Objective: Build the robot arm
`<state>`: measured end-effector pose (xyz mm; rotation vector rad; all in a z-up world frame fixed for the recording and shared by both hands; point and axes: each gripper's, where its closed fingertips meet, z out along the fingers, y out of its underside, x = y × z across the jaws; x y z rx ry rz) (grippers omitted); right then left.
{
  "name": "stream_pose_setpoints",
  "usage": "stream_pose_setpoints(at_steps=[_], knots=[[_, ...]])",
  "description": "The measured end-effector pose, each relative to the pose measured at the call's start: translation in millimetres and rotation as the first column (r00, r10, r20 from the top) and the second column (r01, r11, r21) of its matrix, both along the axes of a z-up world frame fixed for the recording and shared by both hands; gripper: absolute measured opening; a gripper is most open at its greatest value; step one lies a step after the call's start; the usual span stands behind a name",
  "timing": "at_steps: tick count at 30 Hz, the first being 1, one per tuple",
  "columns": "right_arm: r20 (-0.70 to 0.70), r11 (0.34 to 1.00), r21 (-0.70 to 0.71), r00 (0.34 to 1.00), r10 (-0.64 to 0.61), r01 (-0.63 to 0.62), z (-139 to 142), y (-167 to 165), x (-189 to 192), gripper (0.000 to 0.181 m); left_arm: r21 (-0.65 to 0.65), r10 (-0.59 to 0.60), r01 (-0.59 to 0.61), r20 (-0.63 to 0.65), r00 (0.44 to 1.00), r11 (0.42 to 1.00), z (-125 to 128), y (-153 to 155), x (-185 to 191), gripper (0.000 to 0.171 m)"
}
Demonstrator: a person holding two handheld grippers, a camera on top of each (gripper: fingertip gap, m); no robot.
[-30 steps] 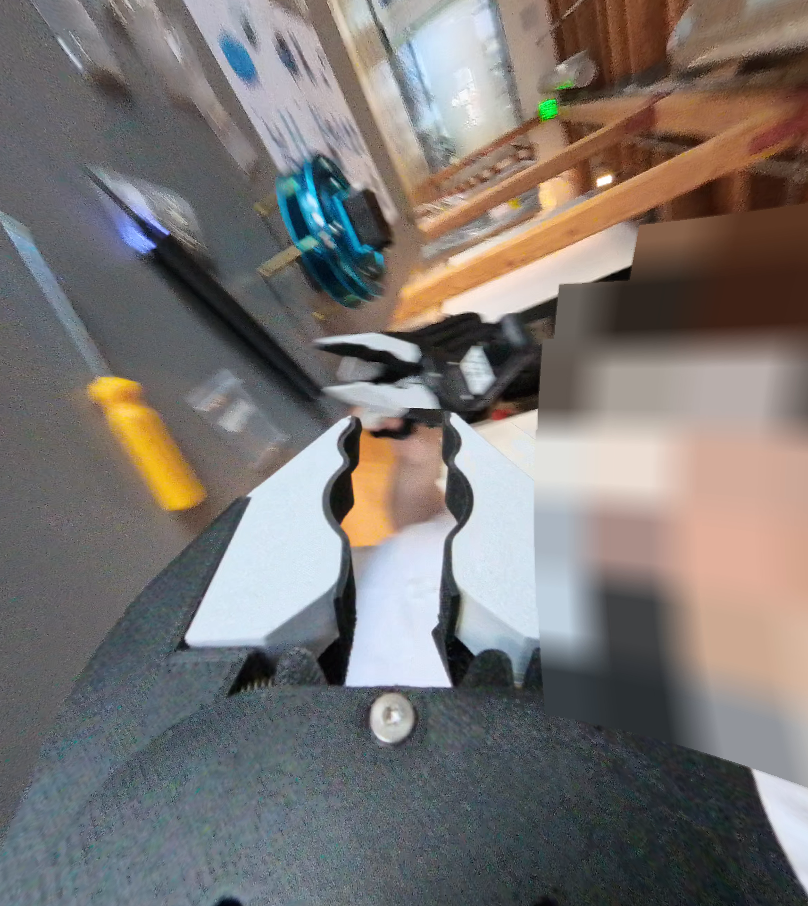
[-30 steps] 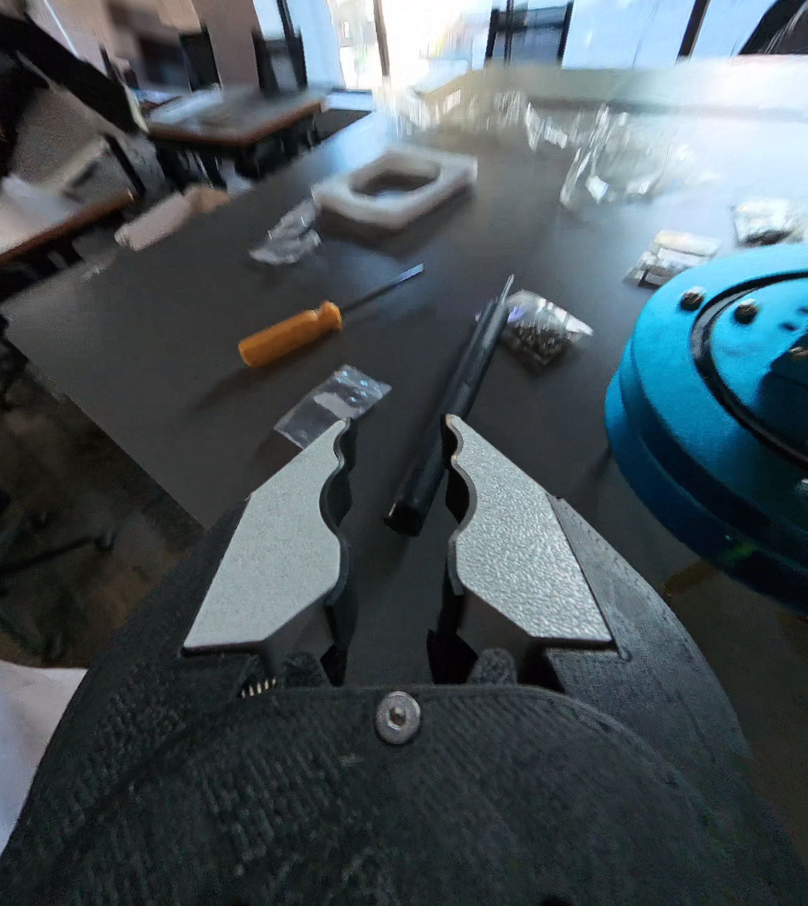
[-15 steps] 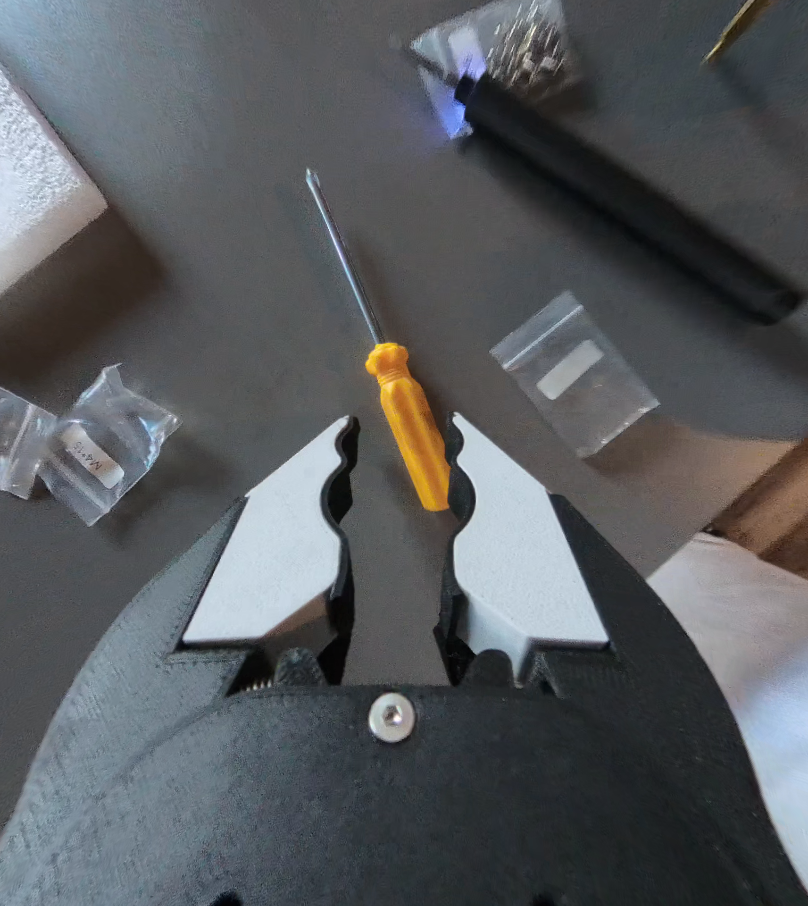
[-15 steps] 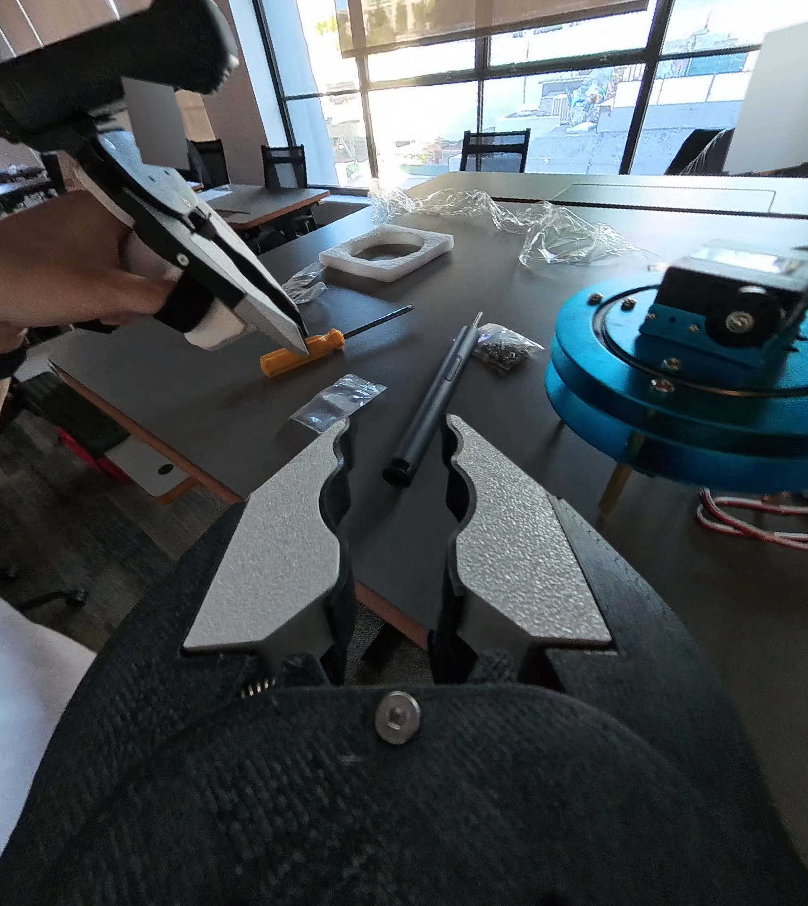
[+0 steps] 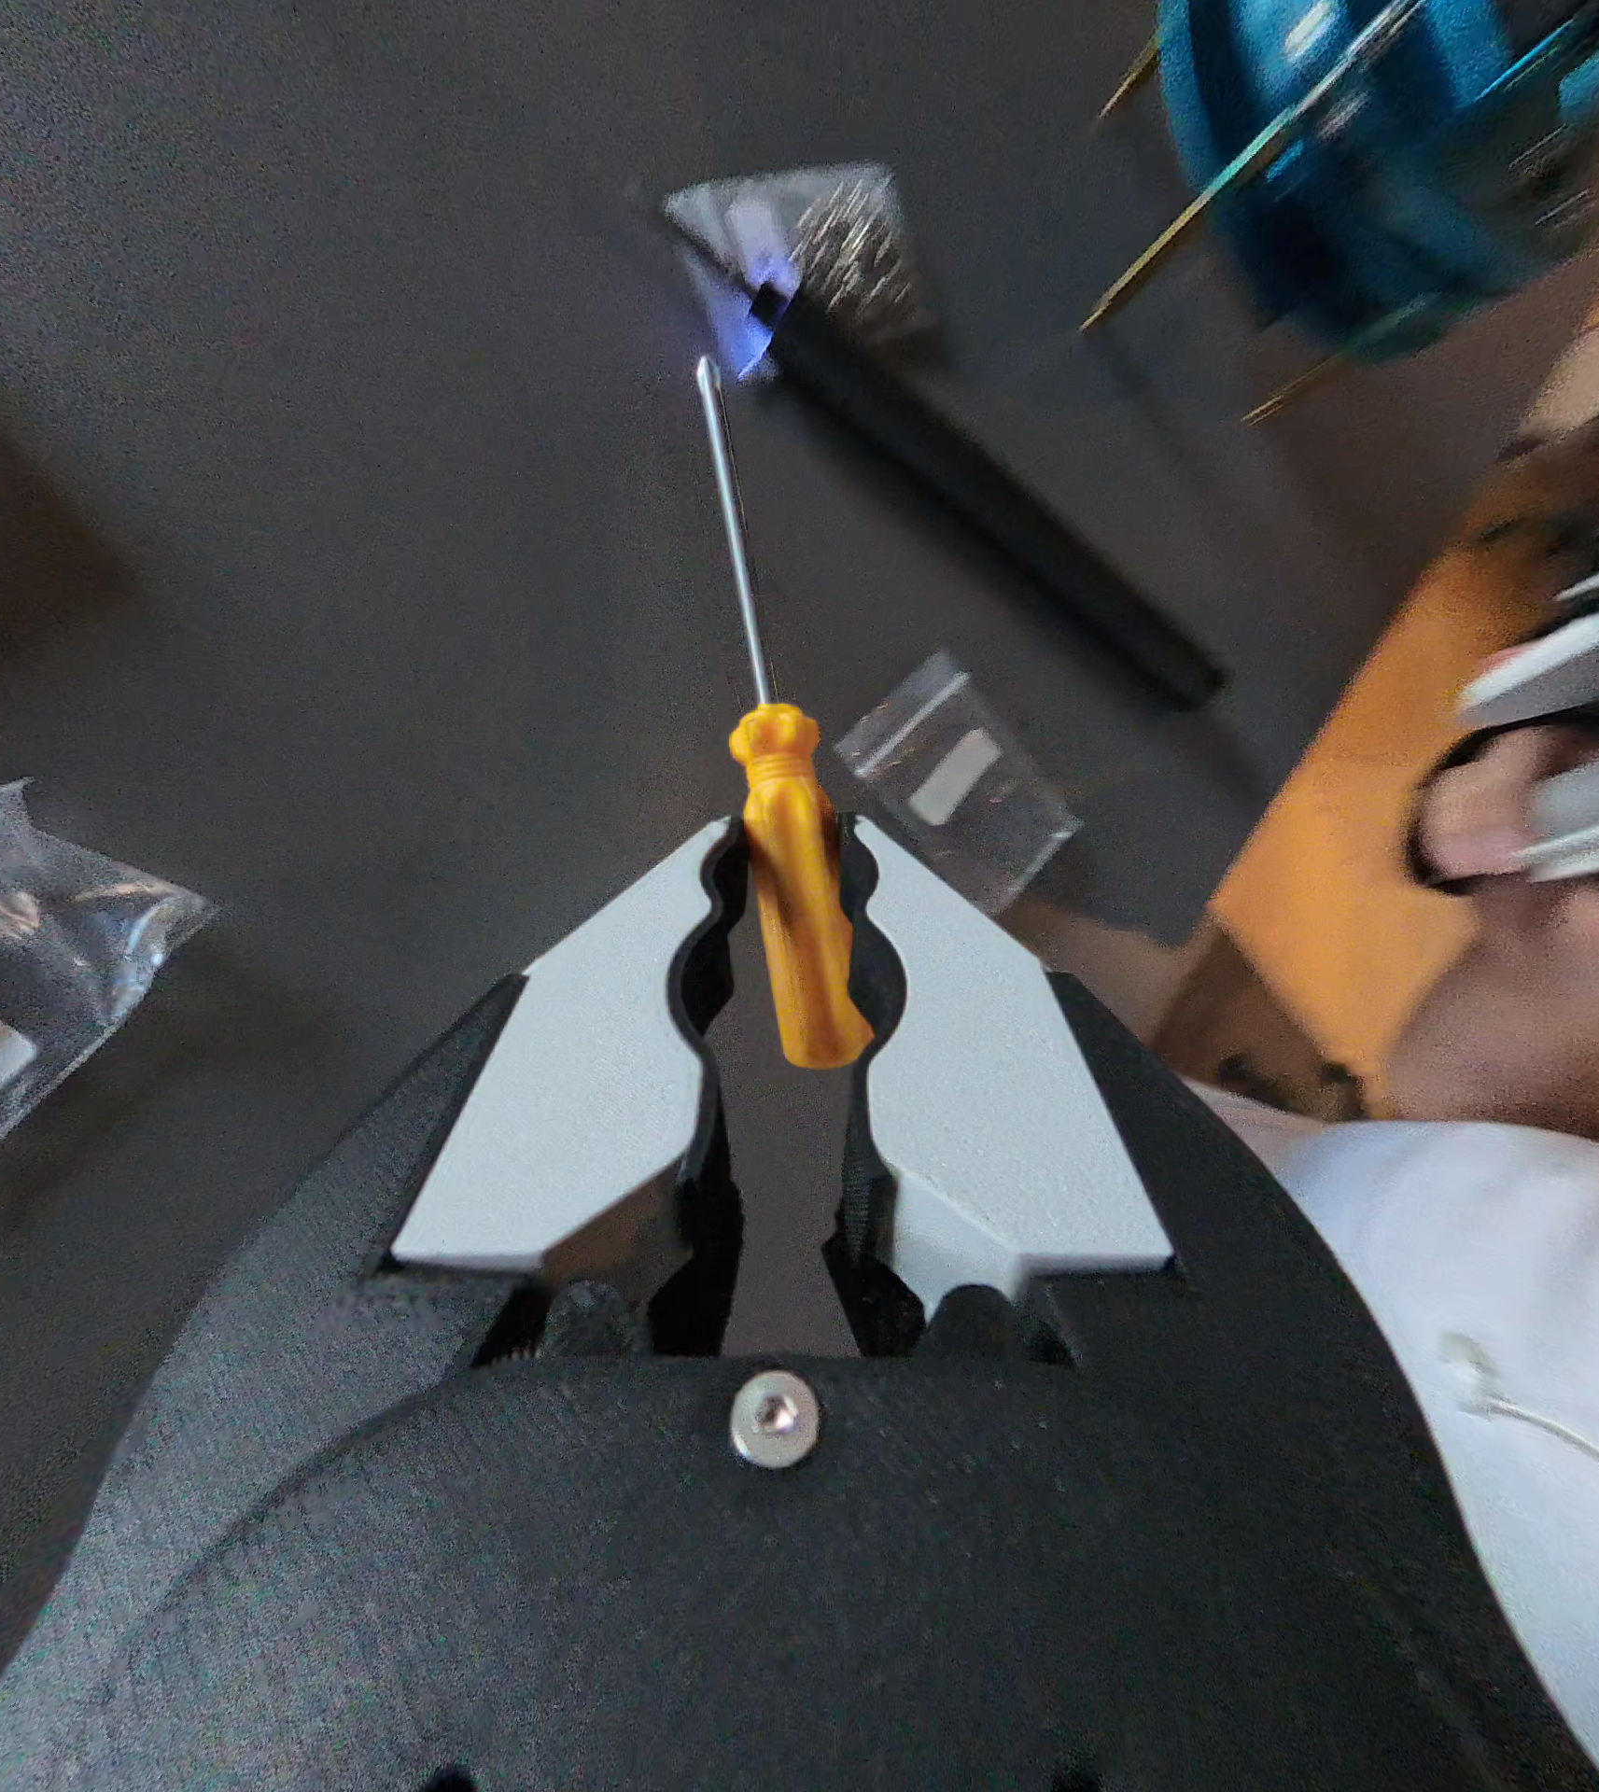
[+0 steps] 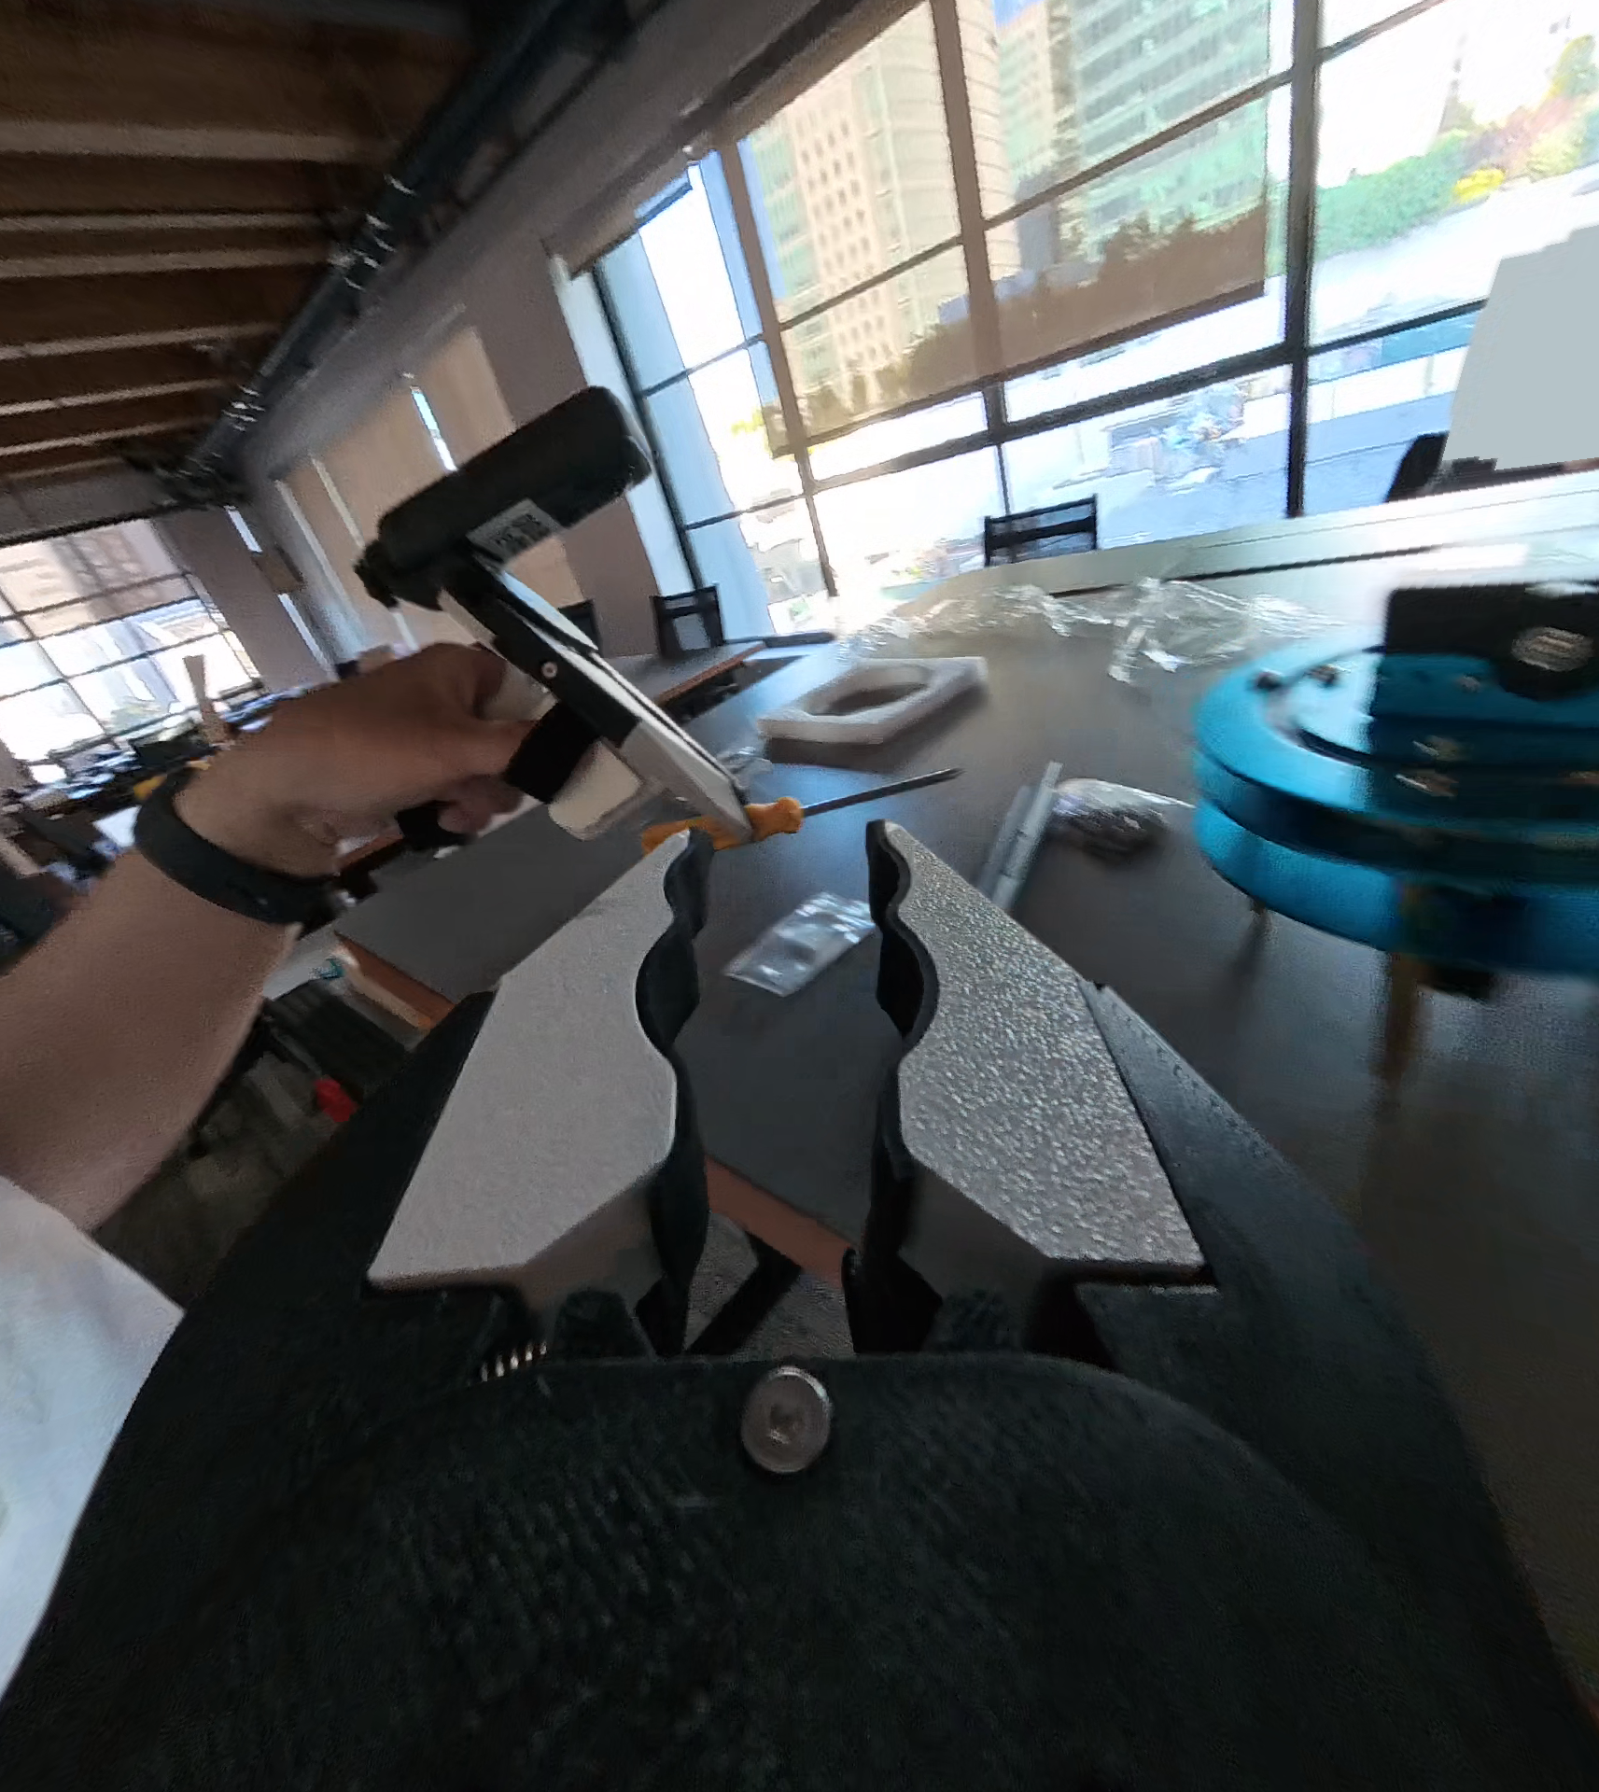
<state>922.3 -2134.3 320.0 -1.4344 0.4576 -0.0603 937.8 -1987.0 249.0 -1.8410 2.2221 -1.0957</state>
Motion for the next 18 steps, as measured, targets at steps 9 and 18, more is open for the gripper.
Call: stream_pose_setpoints(at_steps=[9, 18], knots=[[-0.416, 0.941, 0.142, 0.844, 0.34, -0.308, 10.5, 141.9, -24.0, 0.038, -0.547, 0.153, 0.069, 0.35, 0.924, 0.834, 81.2, 18.3, -33.6, 0.017], [-0.459, 0.757, 0.396, 0.603, 0.653, -0.519, 52.1, 165.9, -46.9, 0.014, -0.558, 0.086, 0.273, 0.533, 0.842, 0.783, 113.5, -21.2, -58.7, 0.017]])
